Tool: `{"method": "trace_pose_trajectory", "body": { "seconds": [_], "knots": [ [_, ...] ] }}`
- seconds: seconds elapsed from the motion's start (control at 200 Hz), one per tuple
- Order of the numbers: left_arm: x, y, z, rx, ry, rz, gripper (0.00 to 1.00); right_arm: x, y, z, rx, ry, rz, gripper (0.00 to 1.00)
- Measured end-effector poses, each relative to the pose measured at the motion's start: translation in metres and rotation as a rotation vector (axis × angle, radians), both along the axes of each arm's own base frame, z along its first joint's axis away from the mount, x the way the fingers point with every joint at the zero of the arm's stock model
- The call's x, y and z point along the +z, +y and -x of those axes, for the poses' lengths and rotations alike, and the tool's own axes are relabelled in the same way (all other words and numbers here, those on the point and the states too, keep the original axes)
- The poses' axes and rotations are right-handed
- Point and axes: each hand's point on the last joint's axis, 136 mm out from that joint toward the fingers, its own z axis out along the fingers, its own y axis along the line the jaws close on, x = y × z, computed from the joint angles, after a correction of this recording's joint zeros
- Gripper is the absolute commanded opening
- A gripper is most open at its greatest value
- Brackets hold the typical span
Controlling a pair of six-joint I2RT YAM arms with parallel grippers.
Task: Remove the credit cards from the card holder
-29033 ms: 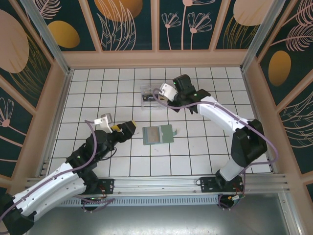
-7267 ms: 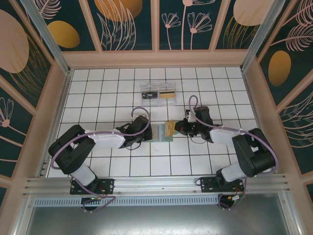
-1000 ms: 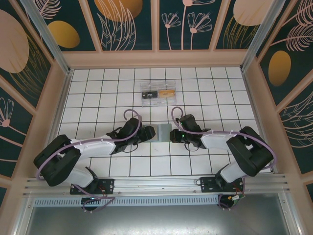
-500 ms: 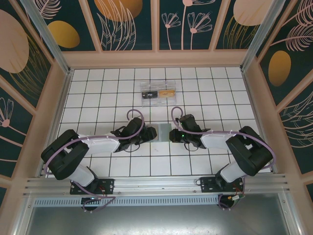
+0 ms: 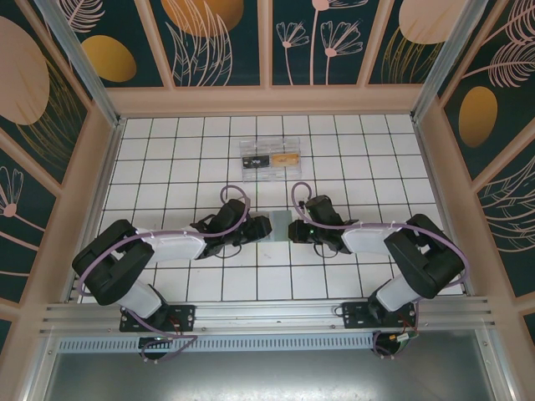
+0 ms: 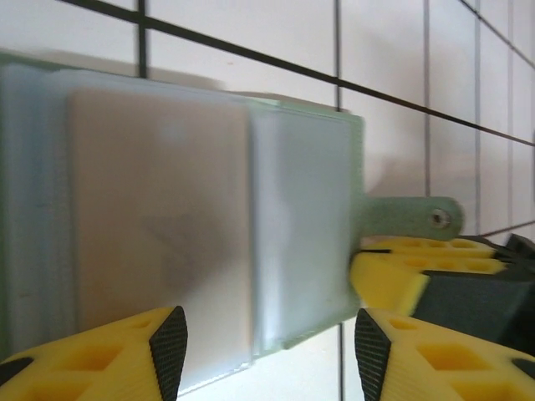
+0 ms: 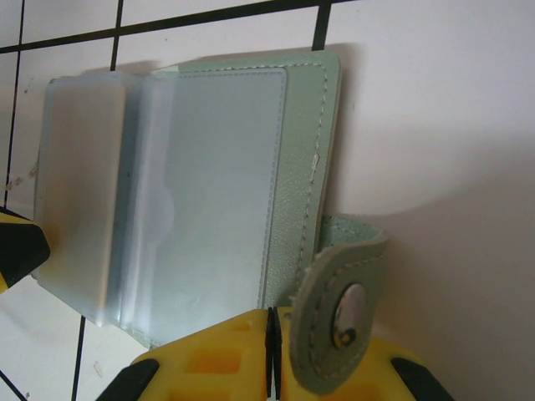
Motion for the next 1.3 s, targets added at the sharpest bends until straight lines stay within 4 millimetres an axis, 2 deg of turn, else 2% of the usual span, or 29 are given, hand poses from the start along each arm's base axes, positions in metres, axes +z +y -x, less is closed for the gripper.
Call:
{"method": "trace_pose_trajectory", "body": {
  "seconds": [0.255, 0.586, 0.766, 1.301],
  "knots": [
    [0.012, -0.011, -0.001, -0.033, -0.025, 0.058, 0.58, 0.000, 0.001, 0.000, 0.003, 0.000, -0.002, 0.13],
    [0.003, 0.015, -0.012, 0.036, -0.057, -0.117, 0.59, 0.000, 0.005, 0.001, 0.011, 0.000, -0.005, 0.13],
    [-0.012, 0.023, -0.013, 0.050, -0.036, -0.183, 0.58, -0.001, 0.007, 0.002, 0.007, 0.006, -0.010, 0.13],
    [-0.010, 0.034, -0.015, 0.084, -0.053, -0.228, 0.58, -0.001, 0.009, 0.001, 0.011, 0.004, -0.011, 0.13]
  ]
}}
